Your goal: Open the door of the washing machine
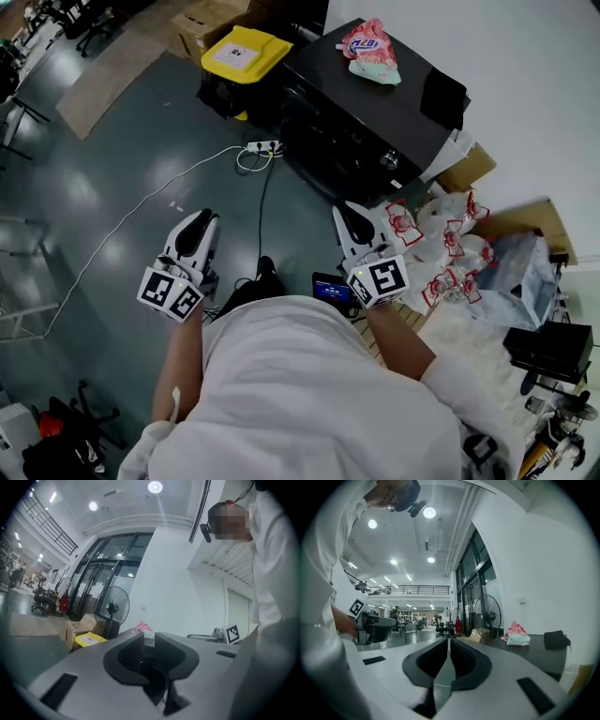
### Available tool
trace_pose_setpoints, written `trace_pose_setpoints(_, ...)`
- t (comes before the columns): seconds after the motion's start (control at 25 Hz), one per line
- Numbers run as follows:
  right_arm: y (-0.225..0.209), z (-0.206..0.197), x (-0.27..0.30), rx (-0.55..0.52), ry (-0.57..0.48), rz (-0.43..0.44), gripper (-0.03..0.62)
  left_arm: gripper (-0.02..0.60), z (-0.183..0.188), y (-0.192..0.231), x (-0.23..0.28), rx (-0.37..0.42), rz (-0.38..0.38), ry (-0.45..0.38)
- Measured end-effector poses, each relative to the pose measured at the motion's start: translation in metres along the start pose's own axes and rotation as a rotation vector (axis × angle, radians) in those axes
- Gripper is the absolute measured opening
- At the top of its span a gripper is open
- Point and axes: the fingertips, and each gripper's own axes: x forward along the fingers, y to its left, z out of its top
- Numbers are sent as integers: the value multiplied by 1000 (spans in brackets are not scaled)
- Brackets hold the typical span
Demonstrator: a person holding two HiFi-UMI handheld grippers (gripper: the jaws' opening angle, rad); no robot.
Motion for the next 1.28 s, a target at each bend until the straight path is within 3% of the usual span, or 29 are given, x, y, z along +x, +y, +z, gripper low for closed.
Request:
trace_pose_setpoints(0.32, -30, 33, 102, -26, -45, -68, 43, 75, 47, 95, 47, 25, -37, -17)
trace_pose_setpoints(0.48, -43, 27, 129, -21, -26, -133, 43, 75, 31, 132, 72, -31, -60, 13)
trace_pose_setpoints(0.8, -96, -5, 168, 27, 32, -168, 43, 75, 5, 174, 139, -91, -78, 62)
trace_pose_setpoints(1.28, -192, 19, 292, -25, -99, -145, 43, 75, 29, 244, 292, 20, -147, 161)
